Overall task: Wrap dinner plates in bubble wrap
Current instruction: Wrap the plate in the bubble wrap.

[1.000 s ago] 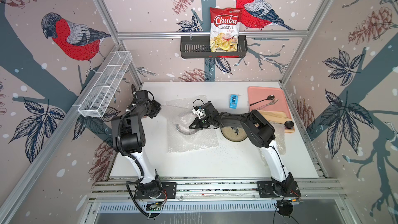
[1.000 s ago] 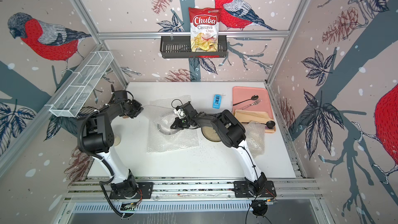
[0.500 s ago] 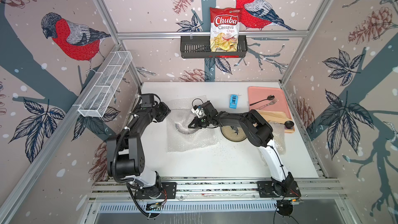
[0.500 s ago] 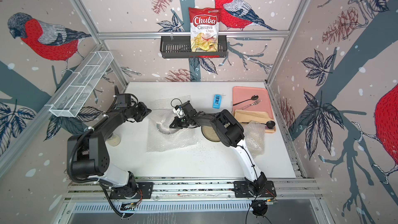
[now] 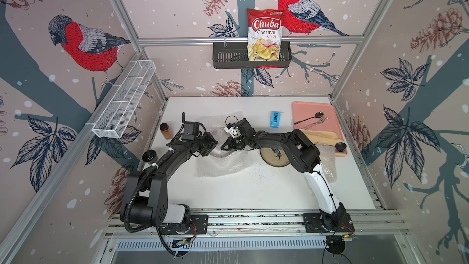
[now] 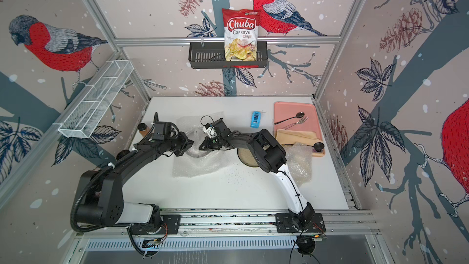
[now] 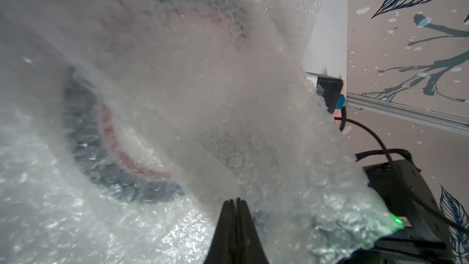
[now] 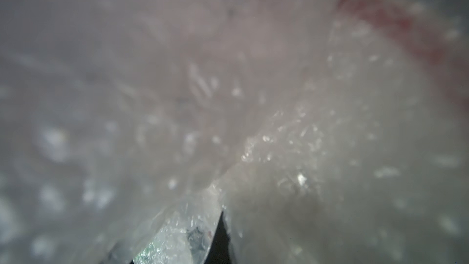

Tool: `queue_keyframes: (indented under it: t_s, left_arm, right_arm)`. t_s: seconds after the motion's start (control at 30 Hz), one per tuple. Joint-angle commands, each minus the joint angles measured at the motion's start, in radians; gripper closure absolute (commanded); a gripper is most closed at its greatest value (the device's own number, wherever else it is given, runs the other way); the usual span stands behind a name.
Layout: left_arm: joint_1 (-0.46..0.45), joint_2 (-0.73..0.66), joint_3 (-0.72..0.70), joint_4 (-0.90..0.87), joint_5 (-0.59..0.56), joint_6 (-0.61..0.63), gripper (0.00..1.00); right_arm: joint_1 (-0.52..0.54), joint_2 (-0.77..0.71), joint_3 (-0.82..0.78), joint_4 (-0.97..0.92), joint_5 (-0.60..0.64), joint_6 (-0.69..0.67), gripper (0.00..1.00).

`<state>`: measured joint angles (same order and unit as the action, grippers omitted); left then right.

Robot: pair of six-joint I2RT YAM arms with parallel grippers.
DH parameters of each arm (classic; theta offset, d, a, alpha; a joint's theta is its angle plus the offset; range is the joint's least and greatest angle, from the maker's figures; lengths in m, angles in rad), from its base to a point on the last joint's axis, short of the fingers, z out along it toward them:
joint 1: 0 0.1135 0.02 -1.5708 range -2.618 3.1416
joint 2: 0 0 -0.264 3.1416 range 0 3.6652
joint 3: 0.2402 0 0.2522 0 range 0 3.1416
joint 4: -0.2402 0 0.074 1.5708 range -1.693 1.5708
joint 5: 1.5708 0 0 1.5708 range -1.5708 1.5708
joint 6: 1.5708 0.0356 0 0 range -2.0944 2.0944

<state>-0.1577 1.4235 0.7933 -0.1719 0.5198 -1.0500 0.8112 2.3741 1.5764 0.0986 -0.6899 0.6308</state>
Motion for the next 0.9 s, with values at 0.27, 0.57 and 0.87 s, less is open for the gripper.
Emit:
queue_keyframes:
  t_s: [0.27,0.57,0.87]
  left_arm:
    - [-0.118,0.143,-0.039,0.105,-0.050,-0.046,0.98]
    - [-0.113,0.180,-0.129,0.039,-0.172,0.030,1.00]
    - [-0.103,0.205,-0.150,0.008,-0.209,0.071,1.00]
  right_arm:
    - [0.004,0.031,-0.007,-0.181,0.150,0.000,0.95]
    - [-0.007,-0.038,-0.046,-0.150,0.128,0.012,0.94]
    - [-0.032,-0.161,-0.082,-0.135,0.104,0.024,0.92]
